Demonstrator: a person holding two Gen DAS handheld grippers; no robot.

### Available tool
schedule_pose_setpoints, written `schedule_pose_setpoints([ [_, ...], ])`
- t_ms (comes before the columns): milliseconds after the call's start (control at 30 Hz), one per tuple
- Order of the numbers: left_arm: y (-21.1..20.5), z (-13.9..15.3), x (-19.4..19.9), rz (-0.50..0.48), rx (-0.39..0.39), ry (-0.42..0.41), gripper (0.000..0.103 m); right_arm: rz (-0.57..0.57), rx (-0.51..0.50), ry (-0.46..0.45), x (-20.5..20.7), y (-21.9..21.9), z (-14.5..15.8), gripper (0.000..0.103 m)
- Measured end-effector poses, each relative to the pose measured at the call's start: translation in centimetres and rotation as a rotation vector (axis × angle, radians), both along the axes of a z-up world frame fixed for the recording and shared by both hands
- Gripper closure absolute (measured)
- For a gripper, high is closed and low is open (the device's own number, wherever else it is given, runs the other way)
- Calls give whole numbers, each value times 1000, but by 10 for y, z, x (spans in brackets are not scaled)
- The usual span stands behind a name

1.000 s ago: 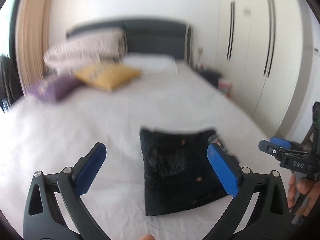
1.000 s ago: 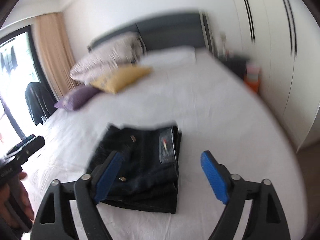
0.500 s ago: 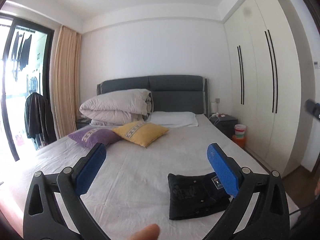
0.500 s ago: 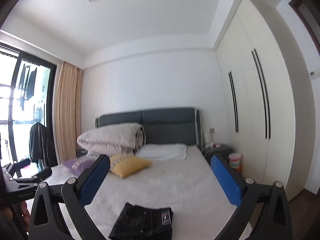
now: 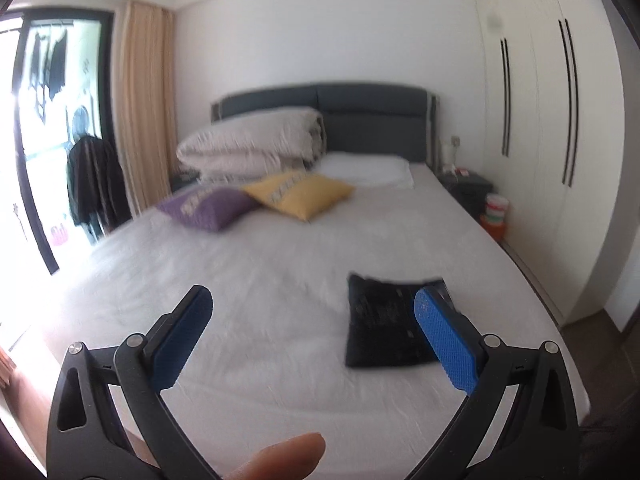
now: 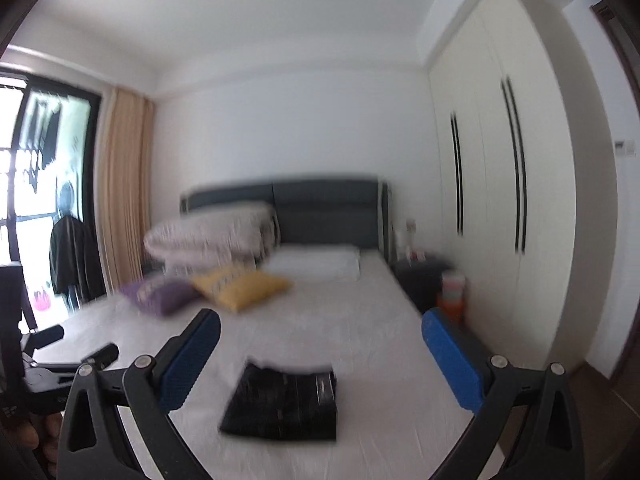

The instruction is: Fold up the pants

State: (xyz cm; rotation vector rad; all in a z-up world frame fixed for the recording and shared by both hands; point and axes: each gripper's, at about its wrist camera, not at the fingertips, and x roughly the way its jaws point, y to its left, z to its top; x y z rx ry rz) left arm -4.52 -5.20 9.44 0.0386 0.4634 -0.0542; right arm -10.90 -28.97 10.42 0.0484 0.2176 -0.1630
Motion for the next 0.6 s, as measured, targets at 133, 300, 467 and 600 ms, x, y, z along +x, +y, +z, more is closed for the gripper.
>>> schedule_pose_setpoints([
  [133, -9, -30, 11, -12, -2, 90, 0, -4, 84, 228, 32, -9, -35, 0],
  [300, -20, -63, 20, -29, 9, 169, 0, -16, 155, 353, 50, -9, -71, 0],
  [467, -24, -96, 45, -44, 1, 213, 0, -13, 146, 390, 51, 3, -89, 0],
  [600, -26, -113, 56, -58, -14, 261, 0, -12, 134, 422, 52, 9, -102, 0],
])
